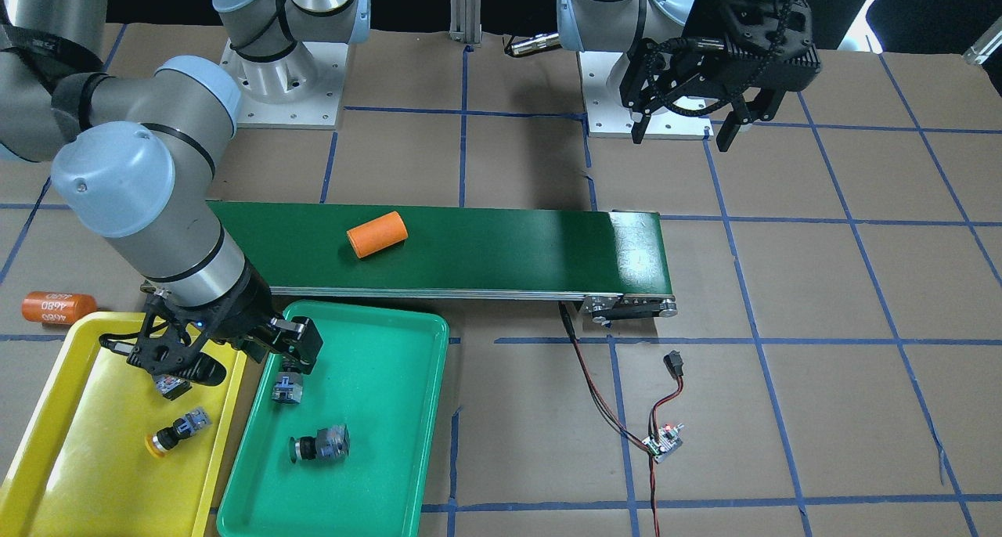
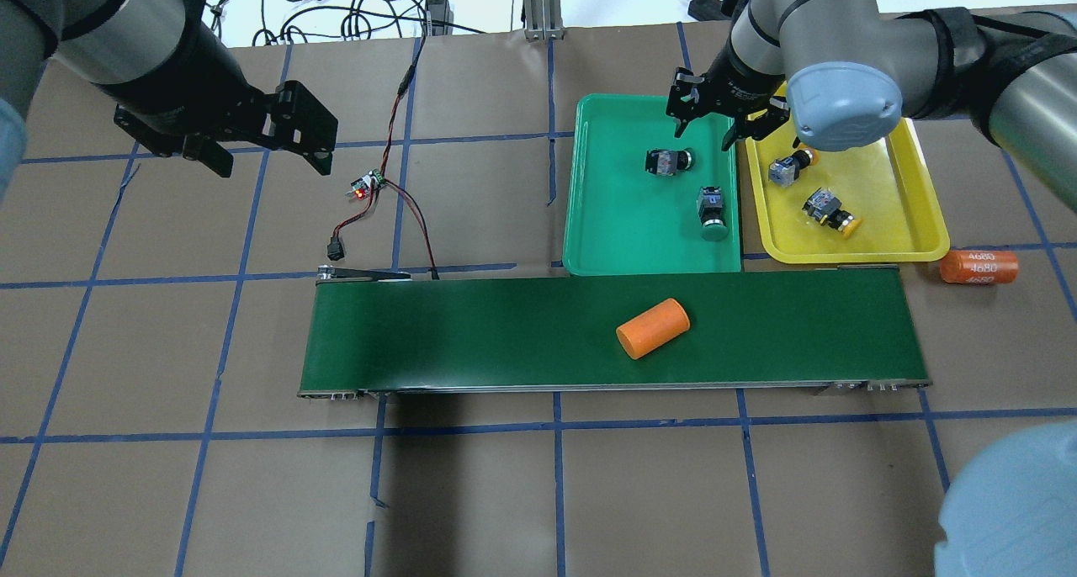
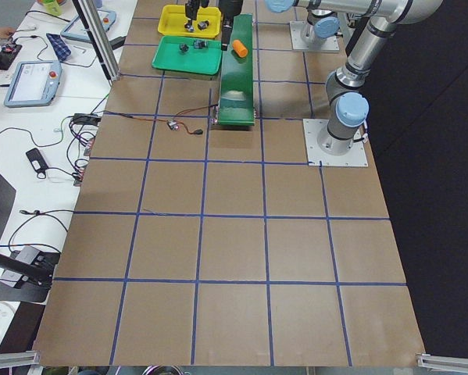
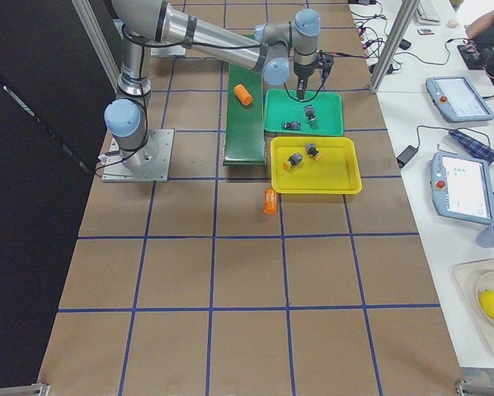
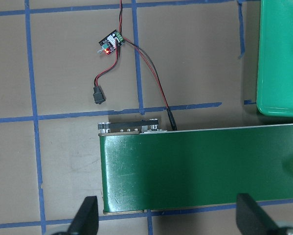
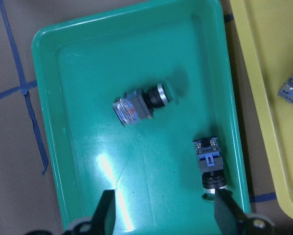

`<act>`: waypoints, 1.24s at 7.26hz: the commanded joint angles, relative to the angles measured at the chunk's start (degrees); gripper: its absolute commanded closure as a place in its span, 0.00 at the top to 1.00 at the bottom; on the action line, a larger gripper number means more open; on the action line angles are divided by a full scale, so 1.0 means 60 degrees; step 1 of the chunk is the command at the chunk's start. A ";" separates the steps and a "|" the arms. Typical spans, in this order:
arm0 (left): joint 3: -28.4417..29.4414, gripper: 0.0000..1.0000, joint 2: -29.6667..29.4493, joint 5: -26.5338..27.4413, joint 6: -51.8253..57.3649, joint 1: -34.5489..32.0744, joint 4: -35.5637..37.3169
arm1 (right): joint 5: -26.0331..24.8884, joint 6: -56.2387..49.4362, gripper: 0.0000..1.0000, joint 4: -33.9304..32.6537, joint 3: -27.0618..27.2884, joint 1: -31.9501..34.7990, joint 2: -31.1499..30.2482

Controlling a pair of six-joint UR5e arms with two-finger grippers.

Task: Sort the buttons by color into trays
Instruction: 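Carry the green button into the green tray and release it, then raise the right gripper and move it above the yellow tray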

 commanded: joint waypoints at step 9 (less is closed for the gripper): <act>-0.0015 1.00 0.0001 0.0015 0.0000 0.0000 0.0000 | -0.1366 -0.1017 1.00 0.4697 -0.1964 0.1694 -0.2956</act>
